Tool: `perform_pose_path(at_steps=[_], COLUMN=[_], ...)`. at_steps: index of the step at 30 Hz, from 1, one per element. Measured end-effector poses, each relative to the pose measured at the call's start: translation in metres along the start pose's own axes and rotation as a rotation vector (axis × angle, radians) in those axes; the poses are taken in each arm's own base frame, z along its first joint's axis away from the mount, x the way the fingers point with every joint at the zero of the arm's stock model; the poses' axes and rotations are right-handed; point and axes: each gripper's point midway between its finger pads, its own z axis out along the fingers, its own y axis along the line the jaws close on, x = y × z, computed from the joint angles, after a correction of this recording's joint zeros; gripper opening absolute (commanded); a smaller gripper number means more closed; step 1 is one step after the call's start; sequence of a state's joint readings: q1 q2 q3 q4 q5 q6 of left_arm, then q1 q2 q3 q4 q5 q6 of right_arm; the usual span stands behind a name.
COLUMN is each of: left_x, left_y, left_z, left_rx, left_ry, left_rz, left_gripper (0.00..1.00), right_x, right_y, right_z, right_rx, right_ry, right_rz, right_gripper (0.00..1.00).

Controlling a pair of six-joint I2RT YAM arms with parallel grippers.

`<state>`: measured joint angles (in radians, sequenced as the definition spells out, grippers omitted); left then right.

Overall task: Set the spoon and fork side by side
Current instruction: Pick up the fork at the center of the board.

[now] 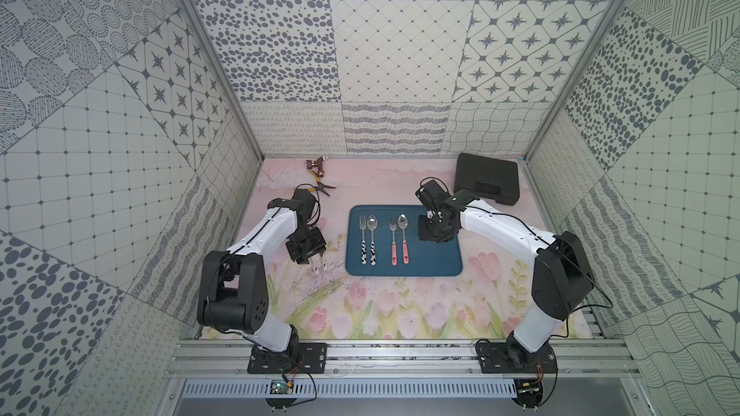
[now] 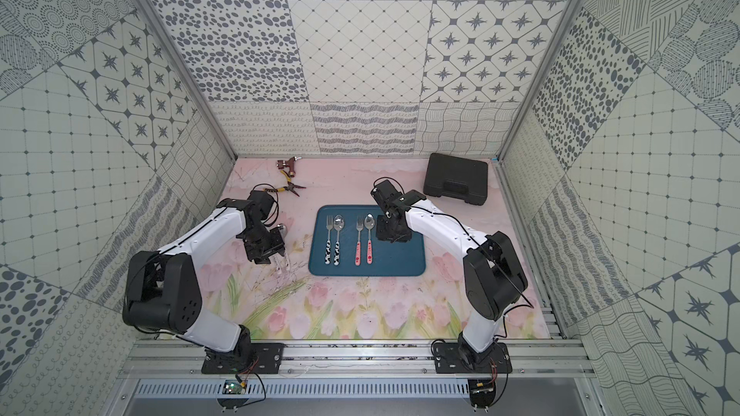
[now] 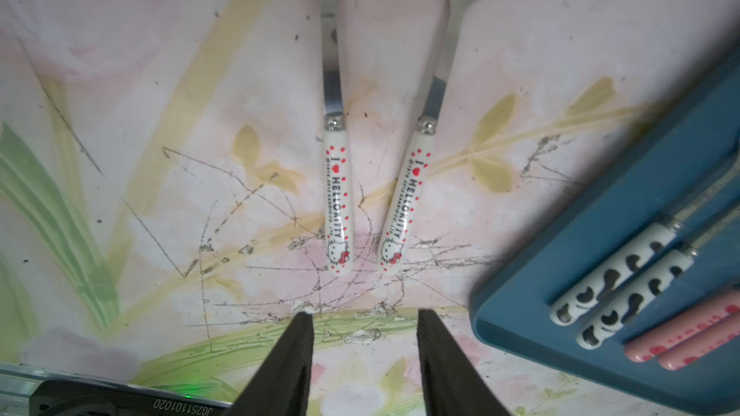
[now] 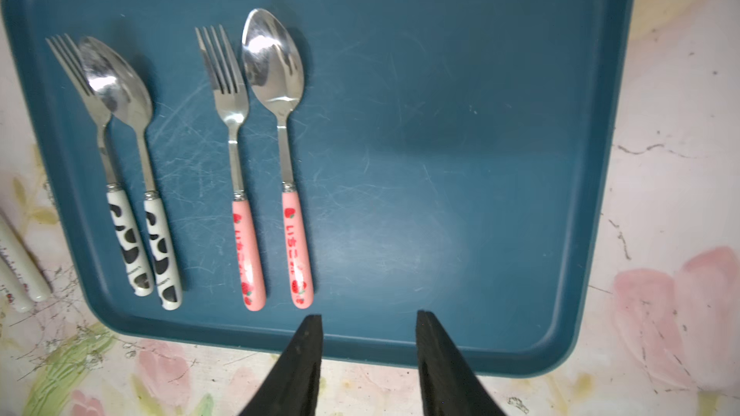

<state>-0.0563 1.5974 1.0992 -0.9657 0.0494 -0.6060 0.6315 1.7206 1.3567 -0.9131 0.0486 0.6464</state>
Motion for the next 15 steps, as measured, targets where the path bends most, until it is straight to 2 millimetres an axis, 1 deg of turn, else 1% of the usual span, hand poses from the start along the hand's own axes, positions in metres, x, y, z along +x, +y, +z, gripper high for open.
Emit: perform_pose_path(at_steps=[5, 8, 13, 15], left_x=[-0.01, -0.015, -0.016, -0.015], left_y=[0.002, 0.006, 0.012, 0.015], left_z=[0.017, 0.025, 0.035, 0.04], left_rx=[-0.022, -0.038, -0.05, -0.053], left_ry=[0.015, 0.012, 0.013, 0.017], left_rz=[-0.011, -0.02, -0.031, -0.035], left_gripper=[0.45, 0.46, 0.45, 0.43], right_x=[-0.003, -0.006, -0.01, -0.01], right_y=[-0.007, -0.012, -0.017, -0.017], right_z=[0.004, 0.0, -0.004, -0.003], right_rx=[-0.005, -0.014, -0.029, -0.034], right_ry=[-0.001, -0.011, -0.028, -0.026], right_rz=[0.007, 0.012, 0.027, 0.029], right_gripper=[0.4, 0.4, 0.39, 0.39])
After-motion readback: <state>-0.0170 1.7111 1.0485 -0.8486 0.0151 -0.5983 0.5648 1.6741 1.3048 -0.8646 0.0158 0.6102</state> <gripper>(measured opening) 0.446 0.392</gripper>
